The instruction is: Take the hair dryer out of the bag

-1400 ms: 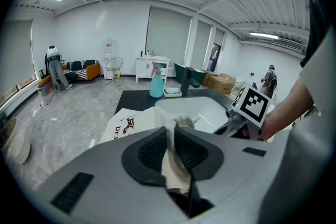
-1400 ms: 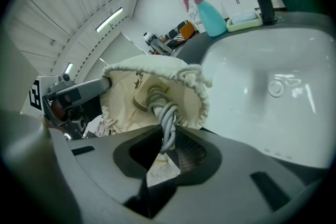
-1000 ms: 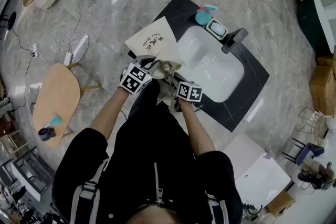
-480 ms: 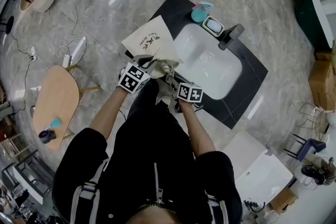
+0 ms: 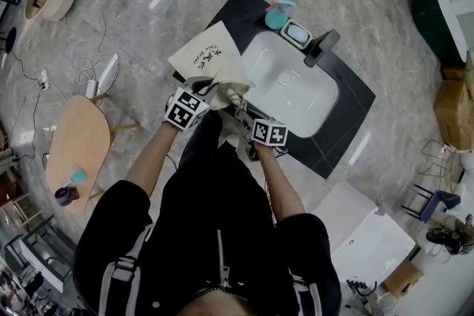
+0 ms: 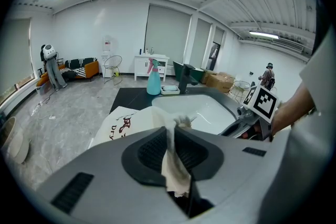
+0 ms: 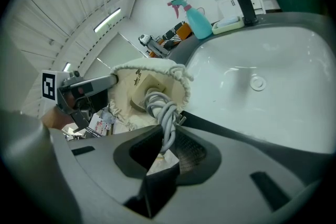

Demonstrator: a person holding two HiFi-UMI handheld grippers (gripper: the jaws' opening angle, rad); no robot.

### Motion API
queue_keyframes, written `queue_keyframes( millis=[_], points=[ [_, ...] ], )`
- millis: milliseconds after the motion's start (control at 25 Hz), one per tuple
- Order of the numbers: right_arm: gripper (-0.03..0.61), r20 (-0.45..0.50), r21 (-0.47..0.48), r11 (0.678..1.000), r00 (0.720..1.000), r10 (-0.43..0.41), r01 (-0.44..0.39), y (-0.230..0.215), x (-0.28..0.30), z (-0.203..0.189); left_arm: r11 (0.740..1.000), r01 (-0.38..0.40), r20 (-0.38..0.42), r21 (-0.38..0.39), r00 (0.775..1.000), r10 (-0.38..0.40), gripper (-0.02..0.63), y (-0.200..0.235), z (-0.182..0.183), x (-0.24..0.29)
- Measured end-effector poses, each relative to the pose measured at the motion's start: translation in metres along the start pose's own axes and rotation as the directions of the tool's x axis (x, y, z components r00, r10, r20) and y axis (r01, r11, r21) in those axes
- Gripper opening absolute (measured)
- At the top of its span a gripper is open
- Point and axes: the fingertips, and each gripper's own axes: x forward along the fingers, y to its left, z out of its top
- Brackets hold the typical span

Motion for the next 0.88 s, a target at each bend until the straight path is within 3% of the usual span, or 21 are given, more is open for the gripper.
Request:
queue_keyframes(
  millis=[880],
  points=[
    [0.089, 0.005, 0.025, 0.999, 1.0, -0.025, 0.025, -0.025, -0.028, -0.027, 1.0, 0.01, -0.011, -0.003, 1.0, -0.01, 0.06, -0.003, -0.008, 0.002]
  ],
)
